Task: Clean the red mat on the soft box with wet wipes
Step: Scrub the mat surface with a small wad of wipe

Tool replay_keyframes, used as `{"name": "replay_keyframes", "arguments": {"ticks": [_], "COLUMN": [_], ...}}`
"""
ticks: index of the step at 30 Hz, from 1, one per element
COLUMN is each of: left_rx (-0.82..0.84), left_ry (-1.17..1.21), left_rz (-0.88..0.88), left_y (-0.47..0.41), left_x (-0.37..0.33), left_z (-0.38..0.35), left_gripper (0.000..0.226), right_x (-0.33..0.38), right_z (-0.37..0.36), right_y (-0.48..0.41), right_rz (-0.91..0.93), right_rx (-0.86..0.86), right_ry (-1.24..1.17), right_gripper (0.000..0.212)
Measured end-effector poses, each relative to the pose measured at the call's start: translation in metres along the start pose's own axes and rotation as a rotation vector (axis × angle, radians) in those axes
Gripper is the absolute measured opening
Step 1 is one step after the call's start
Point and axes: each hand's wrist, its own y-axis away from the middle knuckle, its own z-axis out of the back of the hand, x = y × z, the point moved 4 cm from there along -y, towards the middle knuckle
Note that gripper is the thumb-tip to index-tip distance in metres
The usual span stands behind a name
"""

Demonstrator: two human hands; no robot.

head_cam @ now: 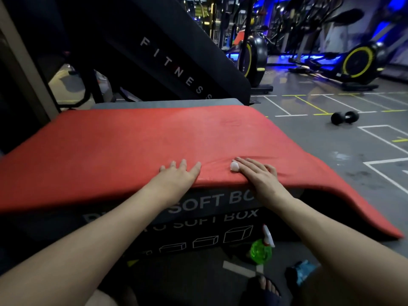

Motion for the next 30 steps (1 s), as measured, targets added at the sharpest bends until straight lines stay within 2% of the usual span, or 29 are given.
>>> {"name": "replay_keyframes", "arguments": {"ticks": [3,6,10,13,16,18,20,24,25,27,30], "left_rx": [-0.04,-0.061,-0.018,-0.007,0.018,0.049,0.076,0.088,0.06,-0.042,-0.08], "left_ry": [-0.048,-0.096,-0.145,-0.176,-0.205,-0.211,-0.209,-0.214,-0.206,-0.191,-0.065], "left_rz": [0.014,0.039,0.098,0.125,0.135,0.133,0.122,0.109,0.093,0.044,0.027], "left_y": [0.01,0.023,0.038,0.048,0.053,0.055,0.055,0.053,0.051,0.05,0.048], "left_x": [0.01,0.025,0.049,0.064,0.072,0.073,0.07,0.069,0.073,0.081,0.084], "left_z": [0.004,0.008,0.001,-0.007,-0.015,-0.024,-0.037,-0.056,-0.054,-0.048,-0.039], "left_gripper": [0.091,0.089,0.093,0.1,0.1,0.101,0.099,0.094,0.094,0.097,0.099], "right_x": [0.007,0.023,0.047,0.061,0.069,0.072,0.074,0.089,0.092,0.092,0.082], "right_z": [-0.005,-0.008,-0.018,-0.024,-0.022,-0.018,-0.015,-0.022,-0.023,-0.023,-0.017], "right_y": [-0.008,-0.022,-0.046,-0.058,-0.064,-0.066,-0.065,-0.057,-0.055,-0.051,-0.052], "right_rz": [0.018,0.049,0.115,0.142,0.165,0.173,0.162,0.156,0.143,0.117,0.139], "right_rx": [-0.044,-0.08,-0.033,0.015,0.108,0.238,0.358,0.487,0.498,0.464,0.29], "right_ry": [-0.047,-0.147,-0.212,-0.245,-0.271,-0.242,-0.173,0.027,0.016,-0.032,-0.022], "right_gripper": [0.088,0.08,0.071,0.072,0.072,0.072,0.074,0.088,0.086,0.069,0.04]}}
